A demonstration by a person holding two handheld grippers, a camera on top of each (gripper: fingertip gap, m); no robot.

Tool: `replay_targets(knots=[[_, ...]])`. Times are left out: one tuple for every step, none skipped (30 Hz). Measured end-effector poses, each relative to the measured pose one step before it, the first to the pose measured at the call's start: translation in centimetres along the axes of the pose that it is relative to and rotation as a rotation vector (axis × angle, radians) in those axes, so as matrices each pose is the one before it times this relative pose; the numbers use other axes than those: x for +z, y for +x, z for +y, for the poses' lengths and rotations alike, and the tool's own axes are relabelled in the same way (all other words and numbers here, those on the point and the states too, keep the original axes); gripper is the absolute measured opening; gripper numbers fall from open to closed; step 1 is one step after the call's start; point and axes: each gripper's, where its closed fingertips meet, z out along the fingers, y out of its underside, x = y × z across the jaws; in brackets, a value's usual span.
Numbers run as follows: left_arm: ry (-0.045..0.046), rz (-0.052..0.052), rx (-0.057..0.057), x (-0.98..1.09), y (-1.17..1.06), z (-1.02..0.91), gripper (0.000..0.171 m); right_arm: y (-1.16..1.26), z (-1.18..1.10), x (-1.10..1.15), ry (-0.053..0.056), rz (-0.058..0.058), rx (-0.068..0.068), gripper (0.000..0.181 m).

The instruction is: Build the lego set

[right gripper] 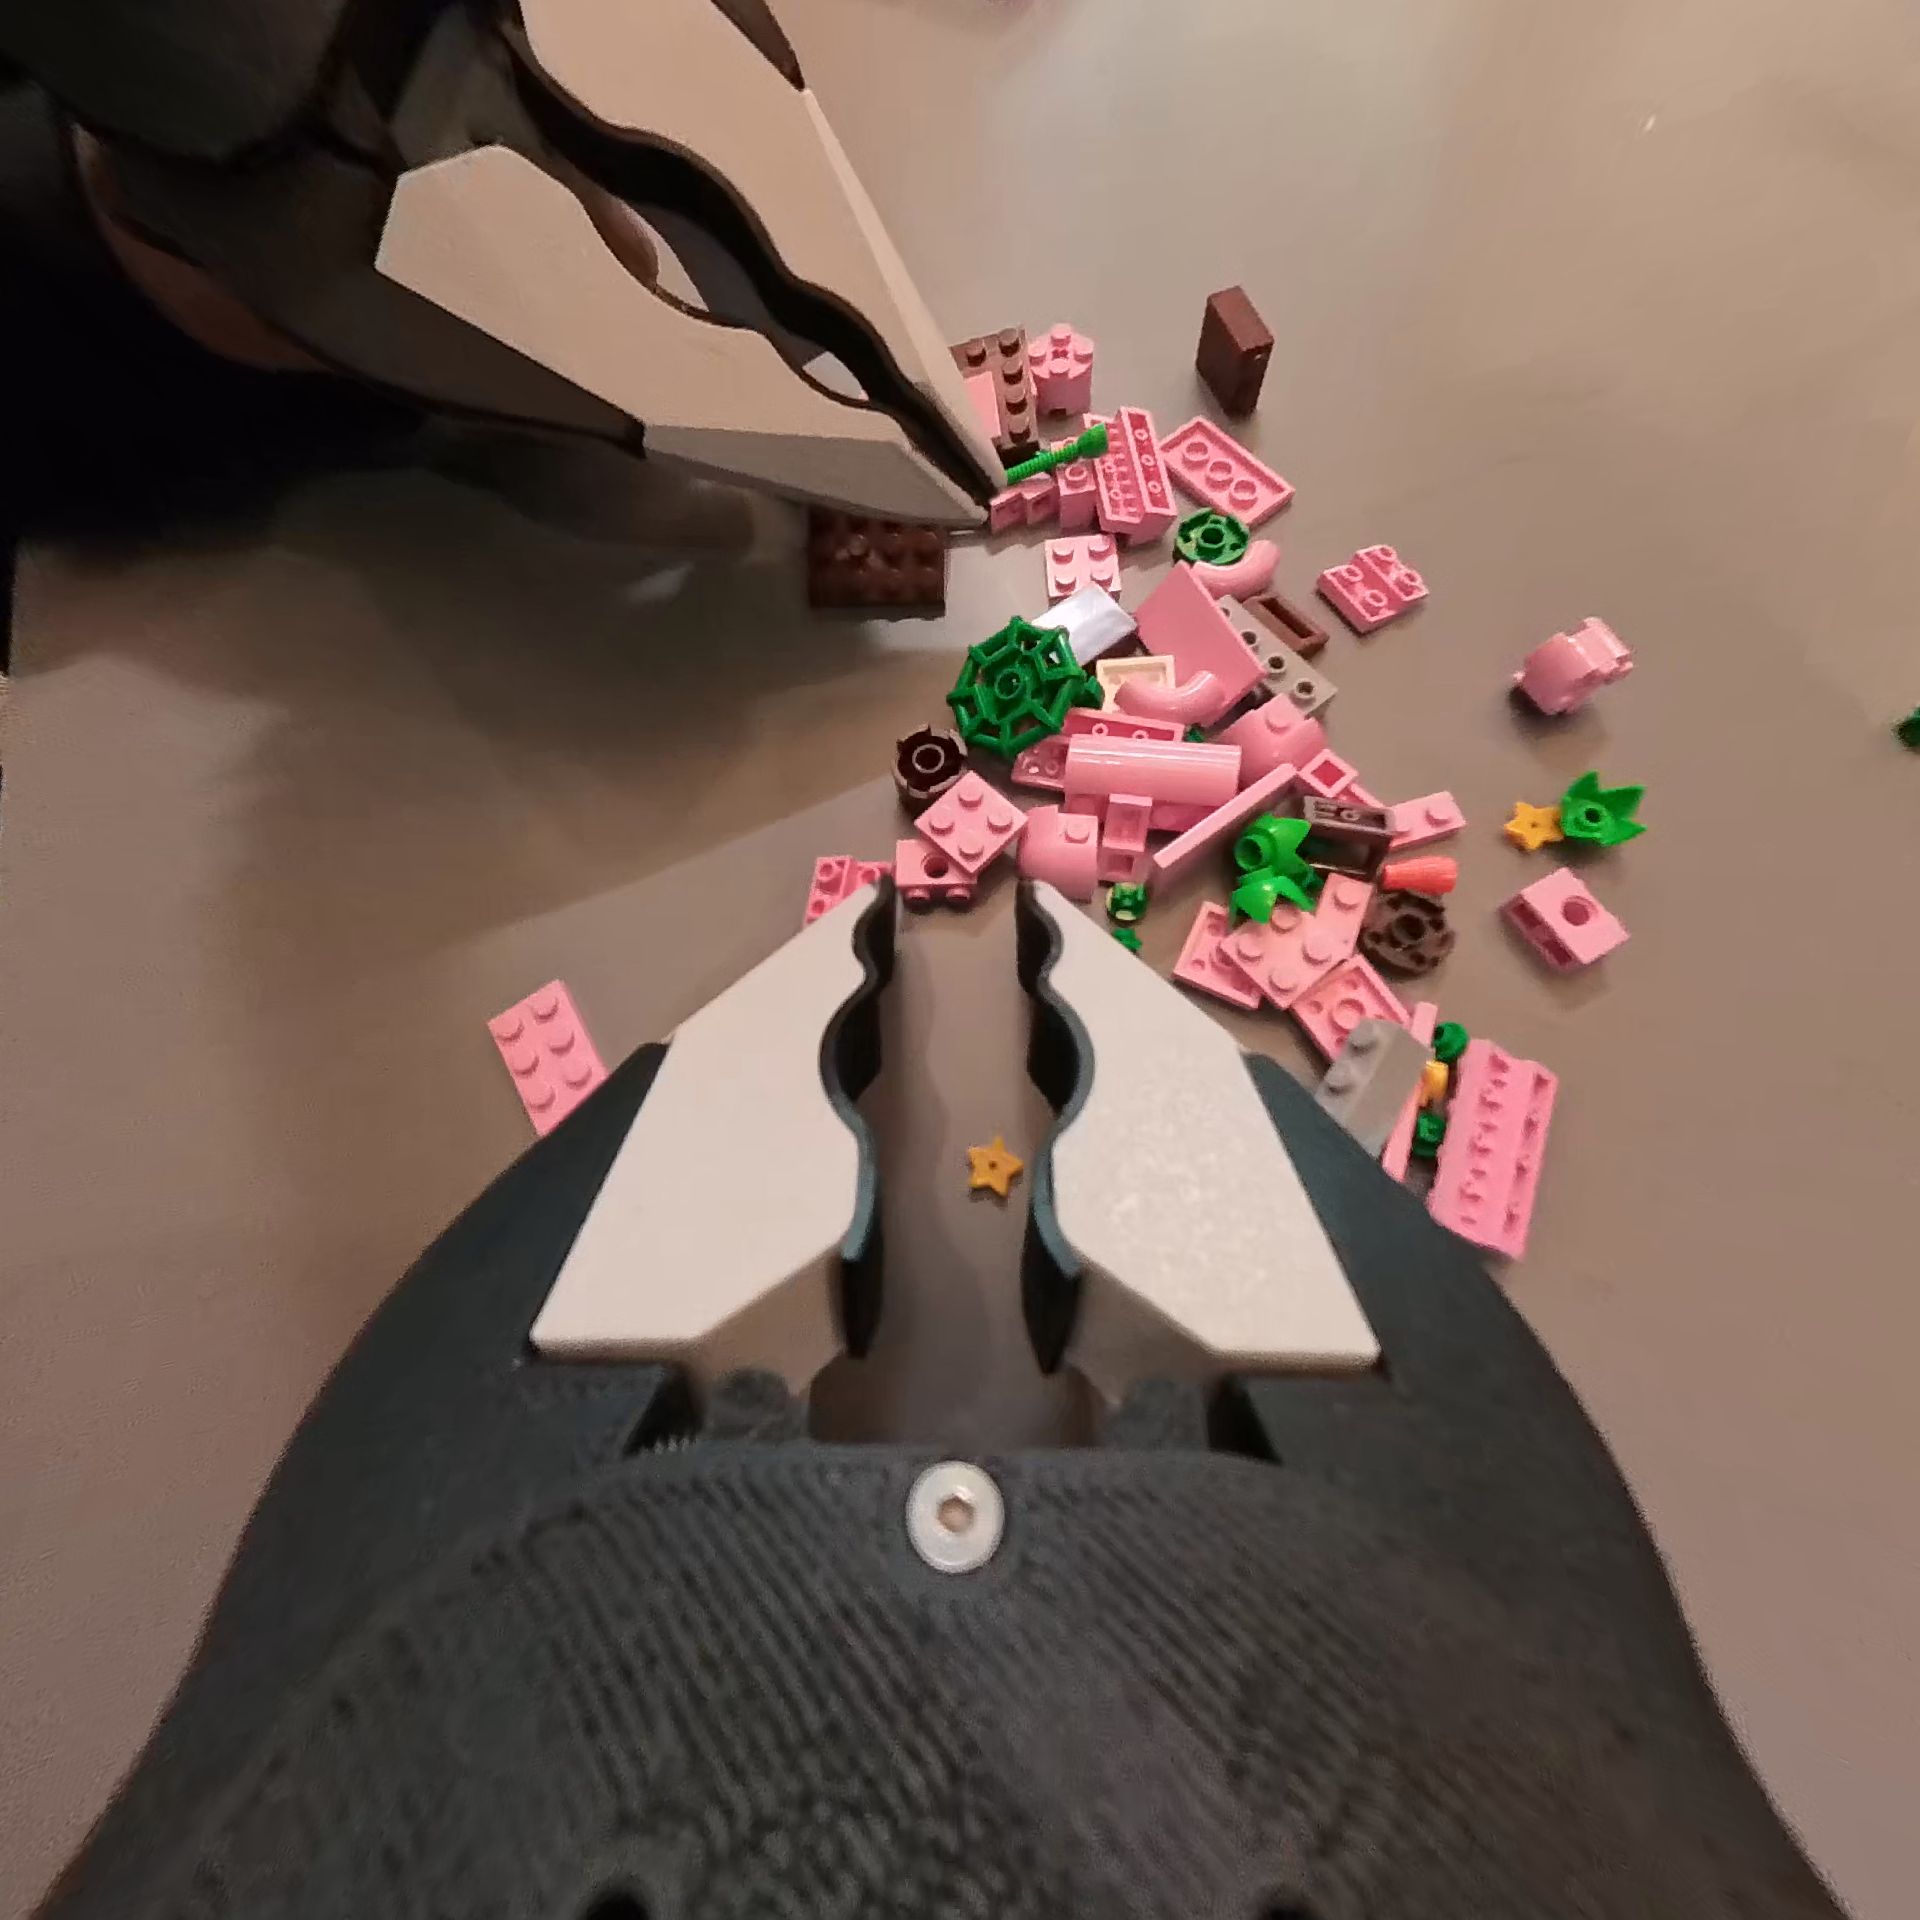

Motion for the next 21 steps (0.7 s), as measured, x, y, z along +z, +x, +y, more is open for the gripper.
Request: replay_targets(knots=[[-0.00073, -0.0001, 0.0008, 0.001, 0.01, 0.012, 0.0, 0.033, 0.043, 0.117, -0.0062, 0.0015, 0.0035, 0.023], [-0.00043, -0.0001, 0.0007, 0.009, 0.002, 0.007, 0.0, 0.037, 0.078, 0.151, -0.0095, 0.0016, 0.0045, 0.023], [-0.00009, -0.0014, 0.0006, 0.006, -0.008, 0.003, 0.0, 0.038, 0.013, 0.16, -0.007, -0.0004, 0.0088, 0.024], [-0.00042, -0.0005, 0.0002, 0.003, -0.003, 0.0, 0.0, -0.029, -0.102, 0.101, 0.001, -0.0059, 0.0132, 0.022], [-0.00018, 0.0004, -0.0004, 0.004, 0.0, 0.002, 0.0, -0.099, -0.031, 0.083, -0.002, -0.0098, 0.0089, 0.021], [0.00094, -0.0002, -0.0002, -0.011, -0.014, -0.008, 0.0, -0.115, -0.005, 0.047, -0.0021, -0.0098, 0.0032, 0.021], [0.00151, -0.0005, -0.0001, -0.018, -0.002, -0.015, 0.0, -0.08, -0.025, -0.019, 0.002, -0.0052, -0.0004, 0.016], [0.00114, 0.0001, -0.0005, -0.004, -0.003, -0.017, 0.0, 0.021, -0.082, -0.087, 0.0066, 0.0023, -0.0012, 0.01], [0.00119, 0.0, -0.0001, -0.015, -0.003, -0.011, 0.0, -0.018, -0.116, -0.113, 0.0104, 0.0003, -0.0023, 0.003], [0.00124, 0.0003, 0.0004, -0.015, -0.002, -0.012, 0.0, -0.066, -0.179, -0.155, 0.0141, -0.0027, -0.0023, 0.0], [0.00133, 0.0009, 0.0004, -0.013, 0.019, -0.019, 0.0, -0.062, -0.19, -0.179, 0.0161, -0.0047, -0.0003, 0.0], [0.00169, 0.0005, 0.001, -0.016, 0.017, -0.024, 0.0, -0.061, -0.221, -0.211, 0.0183, -0.0059, 0.0011, 0.0], [0.00122, 0.0004, 0.0017, -0.008, 0.019, -0.016, 0.0, -0.005, -0.221, -0.217, 0.0186, -0.0038, 0.0031, 0.0], [-0.00039, 0.0006, 0.0018, 0.004, 0.036, 0.009, 0.0, -0.032, -0.199, -0.176, 0.0159, -0.0064, 0.0044, 0.0], [-0.00157, -0.0003, 0.0023, 0.02, 0.013, 0.012, 0.0, -0.021, -0.108, -0.071, 0.0078, -0.0064, 0.0065, 0.002], [-0.00257, 0.0001, 0.0028, 0.025, 0.033, 0.035, 0.0, 0.018, 0.06, 0.057, -0.005, -0.0024, 0.007, 0.005], [-0.00326, 0.0004, 0.0032, 0.038, 0.036, 0.032, 0.0, 0.051, 0.202, 0.174, -0.0164, 0.0013, 0.0038, 0.01], [-0.0023, -0.0003, 0.004, 0.022, 0.04, 0.025, 0.0, 0.012, 0.289, 0.234, -0.0222, 0.003, -0.0013, 0.015], [-0.00096, -0.0014, 0.004, 0.014, 0.026, 0.005, 0.0, 0.014, 0.29, 0.218, -0.0221, 0.0064, -0.0034, 0.017], [0.00189, -0.0012, 0.0032, -0.002, 0.023, -0.03, 0.0, 0.019, 0.246, 0.164, -0.0176, 0.007, -0.0023, 0.019], [0.00664, -0.0015, 0.0011, -0.039, -0.001, -0.11, 0.0, -0.011, 0.191, 0.129, -0.0133, 0.0049, -0.0004, 0.02]])
